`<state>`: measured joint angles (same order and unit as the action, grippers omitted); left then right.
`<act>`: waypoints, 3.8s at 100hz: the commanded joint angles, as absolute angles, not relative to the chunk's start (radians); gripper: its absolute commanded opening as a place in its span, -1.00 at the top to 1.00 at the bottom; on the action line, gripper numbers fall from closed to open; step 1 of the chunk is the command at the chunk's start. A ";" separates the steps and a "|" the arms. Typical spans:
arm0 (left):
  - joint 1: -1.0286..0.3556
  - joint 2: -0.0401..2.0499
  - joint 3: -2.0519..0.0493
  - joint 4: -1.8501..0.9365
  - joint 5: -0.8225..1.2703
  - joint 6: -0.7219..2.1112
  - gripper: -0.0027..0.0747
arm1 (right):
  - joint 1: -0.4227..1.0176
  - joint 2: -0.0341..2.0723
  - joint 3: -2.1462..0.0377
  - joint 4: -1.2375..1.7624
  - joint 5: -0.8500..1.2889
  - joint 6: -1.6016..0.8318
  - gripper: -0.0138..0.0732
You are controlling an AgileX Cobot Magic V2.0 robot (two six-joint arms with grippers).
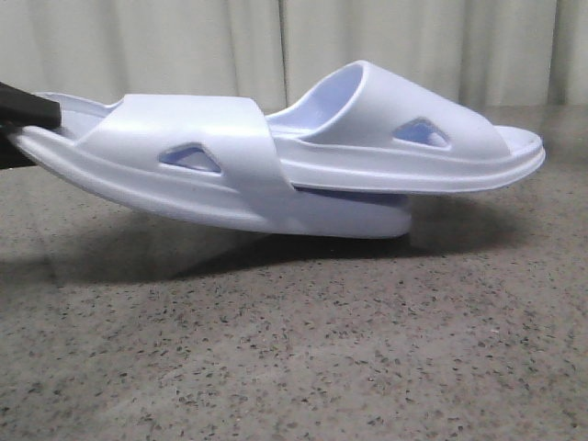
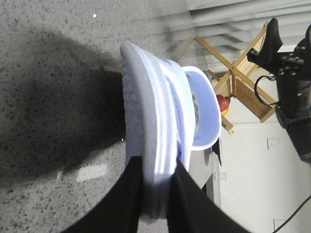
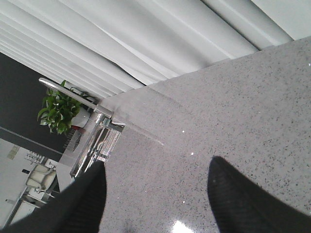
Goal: Insert blue slippers together front up
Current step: 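Lower the nested slippers onto the table, front straps up, then open both grippers and withdraw them from the slippers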
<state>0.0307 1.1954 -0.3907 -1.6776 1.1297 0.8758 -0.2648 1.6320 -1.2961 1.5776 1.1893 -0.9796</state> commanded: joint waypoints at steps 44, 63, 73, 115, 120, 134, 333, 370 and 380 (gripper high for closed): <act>0.025 1.353 -0.471 -1.694 1.267 0.967 0.89 | -0.270 1.584 -1.329 1.644 1.308 -0.986 -0.22; 0.025 1.363 -0.525 -1.667 1.267 0.963 0.89 | -0.270 1.584 -1.329 1.644 1.309 -0.986 -0.22; 0.025 1.363 -0.526 -1.655 1.264 0.963 0.89 | -0.270 1.584 -1.329 1.644 1.309 -0.986 -0.22; 0.025 1.363 -0.526 -1.623 1.169 0.938 0.86 | -0.270 1.584 -1.329 1.644 1.309 -0.986 -0.22; 0.025 1.363 -0.526 -1.618 1.167 0.938 0.80 | -0.270 1.584 -1.329 1.644 1.309 -0.986 -0.22; 0.025 1.363 -0.526 -1.614 1.162 0.936 0.46 | -0.270 1.584 -1.329 1.644 1.309 -0.986 -0.22; 0.385 1.057 -0.688 -1.851 0.719 1.682 -0.33 | -0.363 1.379 -1.329 1.323 1.082 -1.053 -0.22; 0.216 1.057 -0.834 -1.853 0.206 1.871 -0.33 | -0.372 1.286 -1.329 1.114 0.803 -1.053 -0.22; 0.083 1.057 -0.868 -1.853 0.021 1.946 -0.33 | -0.372 1.272 -1.329 1.110 0.739 -1.053 -0.22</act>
